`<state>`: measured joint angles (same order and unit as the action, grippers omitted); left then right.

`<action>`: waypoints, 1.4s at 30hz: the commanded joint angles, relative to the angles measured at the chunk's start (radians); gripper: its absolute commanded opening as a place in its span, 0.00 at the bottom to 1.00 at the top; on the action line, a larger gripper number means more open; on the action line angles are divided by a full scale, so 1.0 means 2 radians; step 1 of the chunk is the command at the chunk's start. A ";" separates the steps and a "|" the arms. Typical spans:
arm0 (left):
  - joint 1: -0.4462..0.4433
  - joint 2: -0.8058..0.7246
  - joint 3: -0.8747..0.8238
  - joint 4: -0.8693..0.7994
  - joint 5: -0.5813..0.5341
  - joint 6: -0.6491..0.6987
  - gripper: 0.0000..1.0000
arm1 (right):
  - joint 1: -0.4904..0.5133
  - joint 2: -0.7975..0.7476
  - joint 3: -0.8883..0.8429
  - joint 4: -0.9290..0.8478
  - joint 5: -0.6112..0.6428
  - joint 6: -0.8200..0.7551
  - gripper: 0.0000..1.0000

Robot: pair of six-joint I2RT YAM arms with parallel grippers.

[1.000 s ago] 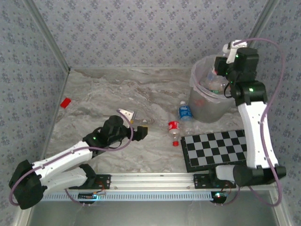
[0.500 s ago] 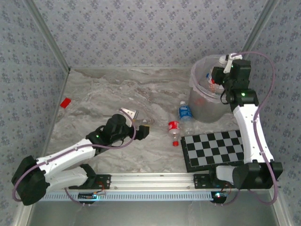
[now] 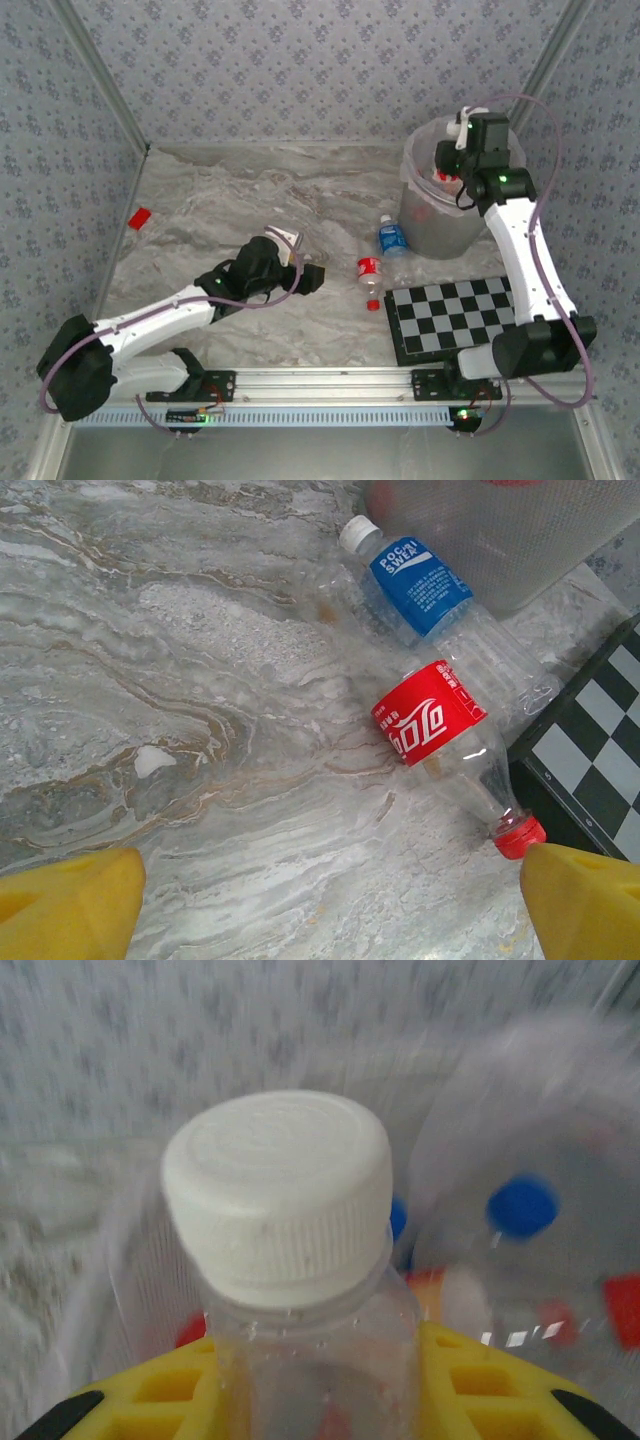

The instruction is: Put the plastic bottles in the bin

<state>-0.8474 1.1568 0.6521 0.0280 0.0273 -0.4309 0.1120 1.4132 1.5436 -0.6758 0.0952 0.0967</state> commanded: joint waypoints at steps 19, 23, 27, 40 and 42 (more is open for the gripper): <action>-0.003 0.034 0.036 0.007 0.019 0.008 0.96 | 0.043 -0.004 -0.231 0.102 -0.093 0.144 0.13; -0.004 0.034 0.036 0.005 0.016 0.009 0.96 | 0.048 -0.042 -0.223 0.100 -0.091 0.158 0.21; -0.003 0.035 0.037 0.005 0.015 0.012 0.96 | 0.048 -0.081 -0.181 0.041 -0.069 0.141 0.45; -0.005 0.053 0.045 0.018 0.034 0.003 0.96 | -0.004 -0.082 0.020 -0.084 -0.088 0.068 0.84; -0.008 0.053 0.043 0.025 0.035 -0.005 0.96 | -0.020 -0.067 0.044 -0.077 -0.095 0.065 0.81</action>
<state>-0.8501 1.2713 0.7120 0.0395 0.0719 -0.4313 0.1055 1.2510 1.5597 -0.7948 -0.0662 0.2596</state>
